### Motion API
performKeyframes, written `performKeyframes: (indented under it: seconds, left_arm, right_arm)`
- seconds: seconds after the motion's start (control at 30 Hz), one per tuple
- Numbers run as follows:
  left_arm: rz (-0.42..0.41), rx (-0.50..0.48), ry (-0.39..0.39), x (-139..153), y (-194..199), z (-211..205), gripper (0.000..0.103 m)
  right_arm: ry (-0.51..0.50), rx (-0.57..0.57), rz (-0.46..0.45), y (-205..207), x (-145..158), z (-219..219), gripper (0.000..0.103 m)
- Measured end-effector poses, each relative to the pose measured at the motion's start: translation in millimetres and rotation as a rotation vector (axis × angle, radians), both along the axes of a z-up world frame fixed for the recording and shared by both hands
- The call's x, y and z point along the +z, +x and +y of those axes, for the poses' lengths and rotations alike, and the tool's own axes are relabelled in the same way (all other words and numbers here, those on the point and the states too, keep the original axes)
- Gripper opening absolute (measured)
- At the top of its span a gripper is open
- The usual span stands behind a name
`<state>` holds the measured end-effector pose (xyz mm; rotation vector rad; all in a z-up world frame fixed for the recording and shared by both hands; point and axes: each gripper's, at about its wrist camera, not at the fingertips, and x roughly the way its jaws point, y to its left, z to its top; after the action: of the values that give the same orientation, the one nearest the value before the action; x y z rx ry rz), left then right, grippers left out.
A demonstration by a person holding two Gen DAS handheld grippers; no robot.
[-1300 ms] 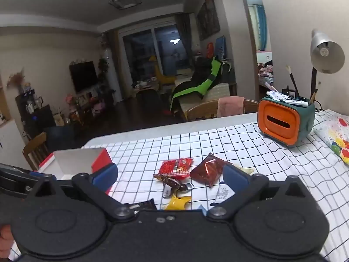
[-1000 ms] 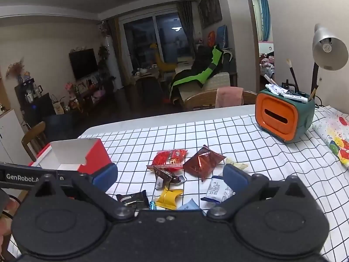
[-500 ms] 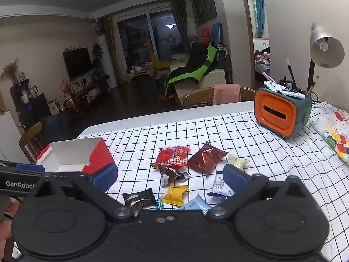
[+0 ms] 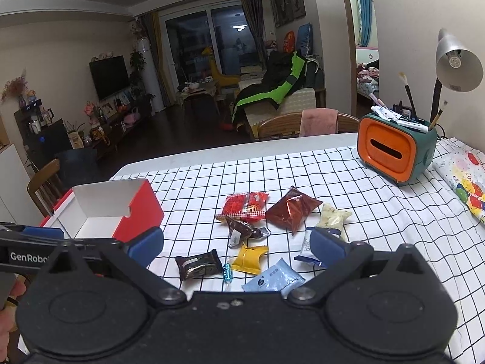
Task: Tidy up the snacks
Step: 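Move both tools toward the snacks on the grid tablecloth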
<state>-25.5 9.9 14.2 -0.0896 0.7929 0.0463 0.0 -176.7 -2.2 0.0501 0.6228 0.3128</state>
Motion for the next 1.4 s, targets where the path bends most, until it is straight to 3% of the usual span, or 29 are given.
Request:
performKeyframes:
  seconds: [1.4]
  left_arm:
    - [0.011, -0.047, 0.0, -3.5, 7.9, -10.7, 0.103]
  right_arm:
    - [-0.023, -0.02, -0.008, 4.7, 0.1, -5.9, 0.103]
